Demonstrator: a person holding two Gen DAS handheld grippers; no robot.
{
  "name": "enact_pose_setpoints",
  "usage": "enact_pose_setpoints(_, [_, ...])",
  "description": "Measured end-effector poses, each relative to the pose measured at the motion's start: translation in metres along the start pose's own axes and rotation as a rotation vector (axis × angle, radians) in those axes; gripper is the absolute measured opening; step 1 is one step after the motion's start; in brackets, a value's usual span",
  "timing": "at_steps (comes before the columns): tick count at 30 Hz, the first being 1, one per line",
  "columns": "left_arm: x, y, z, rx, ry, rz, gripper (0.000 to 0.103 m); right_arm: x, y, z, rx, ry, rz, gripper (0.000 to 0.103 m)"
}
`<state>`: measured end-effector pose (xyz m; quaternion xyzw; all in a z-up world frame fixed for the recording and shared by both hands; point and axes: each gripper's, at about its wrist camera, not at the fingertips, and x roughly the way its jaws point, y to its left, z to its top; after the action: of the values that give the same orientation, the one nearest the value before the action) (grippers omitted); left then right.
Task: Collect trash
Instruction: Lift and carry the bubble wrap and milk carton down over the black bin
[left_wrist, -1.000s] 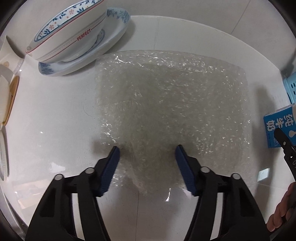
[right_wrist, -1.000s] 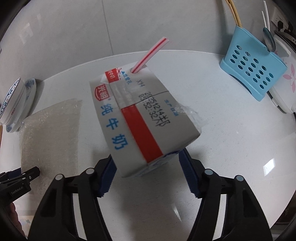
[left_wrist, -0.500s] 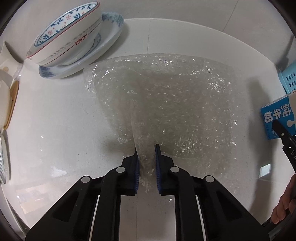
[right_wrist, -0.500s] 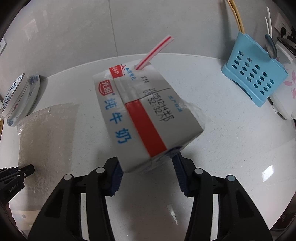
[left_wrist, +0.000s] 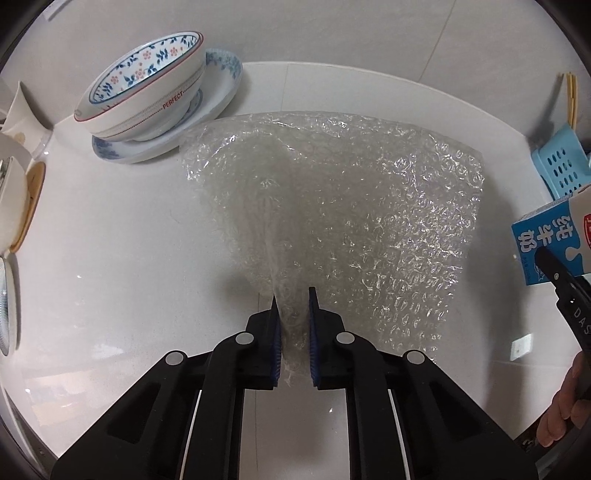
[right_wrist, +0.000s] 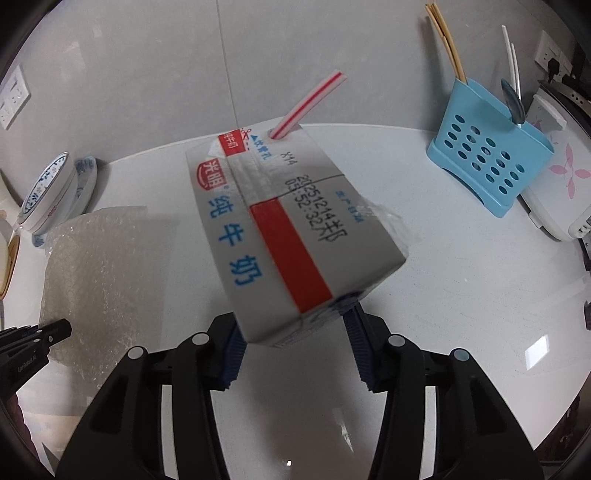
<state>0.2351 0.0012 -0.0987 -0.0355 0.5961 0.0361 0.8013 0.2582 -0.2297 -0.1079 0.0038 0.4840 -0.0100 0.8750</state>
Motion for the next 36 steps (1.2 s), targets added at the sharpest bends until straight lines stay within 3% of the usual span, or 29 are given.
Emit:
enact_pose_setpoints(14, [-0.041, 0.001, -0.045, -0.010, -0.037, -0.036, 0.010, -0.058, -0.022, -0.039, -0.037, -0.027, 0.043, 0.047])
enact_pose_setpoints(36, [-0.090, -0.040, -0.140, 0.002, -0.060, -0.073, 0.010, -0.132, -0.057, -0.112, -0.089, -0.059, 0.124, 0.046])
